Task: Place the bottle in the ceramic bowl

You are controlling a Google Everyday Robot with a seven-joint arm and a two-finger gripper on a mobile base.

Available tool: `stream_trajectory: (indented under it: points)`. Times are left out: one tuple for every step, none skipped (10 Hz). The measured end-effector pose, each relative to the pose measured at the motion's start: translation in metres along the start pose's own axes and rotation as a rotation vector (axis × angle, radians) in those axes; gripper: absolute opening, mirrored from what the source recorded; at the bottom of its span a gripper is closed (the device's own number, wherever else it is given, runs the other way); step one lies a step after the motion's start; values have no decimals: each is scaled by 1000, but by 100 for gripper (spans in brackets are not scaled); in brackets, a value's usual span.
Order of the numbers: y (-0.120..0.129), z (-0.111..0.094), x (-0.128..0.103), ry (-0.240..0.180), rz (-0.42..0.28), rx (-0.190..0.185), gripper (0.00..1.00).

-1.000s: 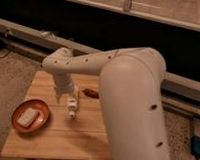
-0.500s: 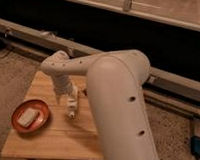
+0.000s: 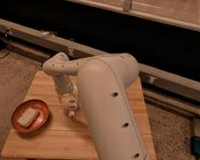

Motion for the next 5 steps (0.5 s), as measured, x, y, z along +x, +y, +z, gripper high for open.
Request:
stream_trajectory:
  points:
    - [-5, 5, -8, 7, 13, 2, 65]
    - [-11, 12, -16, 16, 26, 3, 65]
    - [-12, 18, -20, 25, 31, 3, 65]
    - [-11, 22, -23, 29, 32, 3, 65]
    - [-11, 26, -26, 38, 33, 1, 65]
